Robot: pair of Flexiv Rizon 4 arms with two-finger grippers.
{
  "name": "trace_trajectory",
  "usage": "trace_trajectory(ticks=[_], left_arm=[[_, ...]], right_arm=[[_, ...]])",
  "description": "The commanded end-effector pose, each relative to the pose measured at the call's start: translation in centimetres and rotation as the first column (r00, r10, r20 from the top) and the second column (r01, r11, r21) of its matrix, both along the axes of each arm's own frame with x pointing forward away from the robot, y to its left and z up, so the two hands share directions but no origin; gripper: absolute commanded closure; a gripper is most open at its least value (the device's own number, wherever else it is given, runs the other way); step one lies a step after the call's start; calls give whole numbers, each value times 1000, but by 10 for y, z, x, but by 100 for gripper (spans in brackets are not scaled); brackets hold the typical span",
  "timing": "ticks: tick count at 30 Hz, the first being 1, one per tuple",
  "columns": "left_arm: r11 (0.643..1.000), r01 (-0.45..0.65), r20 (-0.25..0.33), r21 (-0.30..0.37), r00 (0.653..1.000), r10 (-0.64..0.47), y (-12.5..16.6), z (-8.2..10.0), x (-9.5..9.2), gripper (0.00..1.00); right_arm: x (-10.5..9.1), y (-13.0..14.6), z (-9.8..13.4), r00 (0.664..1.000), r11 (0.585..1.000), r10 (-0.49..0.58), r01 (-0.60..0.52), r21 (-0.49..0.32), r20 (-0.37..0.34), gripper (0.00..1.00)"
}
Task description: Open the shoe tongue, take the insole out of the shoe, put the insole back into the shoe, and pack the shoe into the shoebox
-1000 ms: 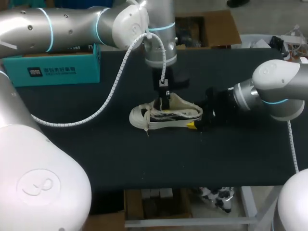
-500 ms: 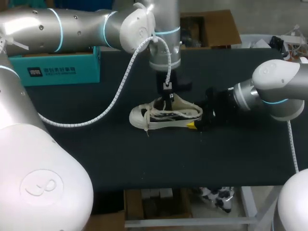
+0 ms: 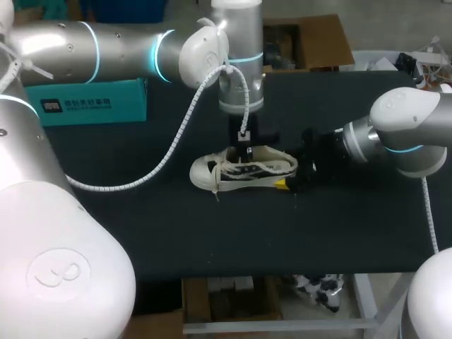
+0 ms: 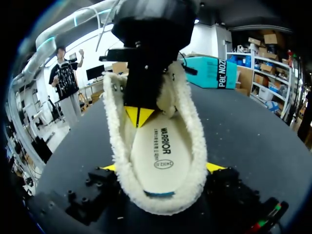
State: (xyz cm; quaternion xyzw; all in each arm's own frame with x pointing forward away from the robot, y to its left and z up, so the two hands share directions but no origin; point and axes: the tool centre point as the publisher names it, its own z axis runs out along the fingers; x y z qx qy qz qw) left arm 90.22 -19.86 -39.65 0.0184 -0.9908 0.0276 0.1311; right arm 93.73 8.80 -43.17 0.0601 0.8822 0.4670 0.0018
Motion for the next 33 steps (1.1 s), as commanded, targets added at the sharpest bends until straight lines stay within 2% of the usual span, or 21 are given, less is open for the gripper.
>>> trace_trajectory(ticks=[1,4,5,6,7,14,18,19,24,27,33], left_arm=[[1000,-11,37,-15,999,11,-1,-10,-19,100],[1000,-25,54,-12,998,25,-2,-13,-22,100],[1000,-26,57,-15,998,26,-3,-13,-23,97],[999,-29,68,-16,997,30,-3,-13,-23,76],[999,-40,83,-14,996,41,-4,-14,-24,73],[998,-60,154,15,986,57,-11,-24,-22,77],[997,-63,200,48,978,52,-17,-39,-17,78],[997,-55,197,48,979,45,-17,-42,-15,76],[997,-54,253,57,967,38,-18,-60,-9,75],[995,-73,293,61,955,52,-15,-70,-2,79],[991,-112,377,75,923,76,-11,-90,17,78]], right_arm=[[3,0,-8,1000,1000,0,0,3,-1,100],[3,0,-8,1000,1000,0,0,3,-1,100],[3,0,-8,1000,1000,0,0,3,-1,100],[3,0,-8,1000,1000,0,0,3,-1,100],[3,0,-8,1000,1000,0,0,3,-1,100],[3,0,-8,1000,1000,0,0,3,-1,100],[3,0,-8,1000,1000,0,0,3,-1,100],[3,0,-8,1000,1000,0,0,3,-1,100],[3,0,-8,1000,1000,0,0,3,-1,100],[3,0,-8,1000,1000,0,0,3,-1,100],[3,0,-8,1000,1000,0,0,3,-1,100]])
